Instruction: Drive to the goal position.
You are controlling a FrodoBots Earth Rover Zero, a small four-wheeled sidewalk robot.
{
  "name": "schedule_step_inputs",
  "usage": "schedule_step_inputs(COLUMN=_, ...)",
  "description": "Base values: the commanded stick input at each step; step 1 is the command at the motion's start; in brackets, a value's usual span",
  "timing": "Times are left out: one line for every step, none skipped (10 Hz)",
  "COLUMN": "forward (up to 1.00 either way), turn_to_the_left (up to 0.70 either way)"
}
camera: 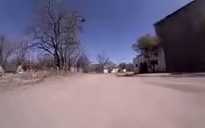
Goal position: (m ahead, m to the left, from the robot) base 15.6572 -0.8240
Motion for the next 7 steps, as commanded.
schedule_step_inputs(forward=1.0, turn_to_the_left=0.0)
schedule_step_inputs(forward=1.0, turn_to_the_left=0.0)
schedule_step_inputs(forward=1.0, turn_to_the_left=0.0)
schedule_step_inputs(forward=1.0, turn_to_the_left=0.0)
schedule_step_inputs(forward=1.0, turn_to_the_left=0.0)
schedule_step_inputs(forward=1.0, turn_to_the_left=0.0)
schedule_step_inputs(forward=1.0, turn_to_the_left=0.0)
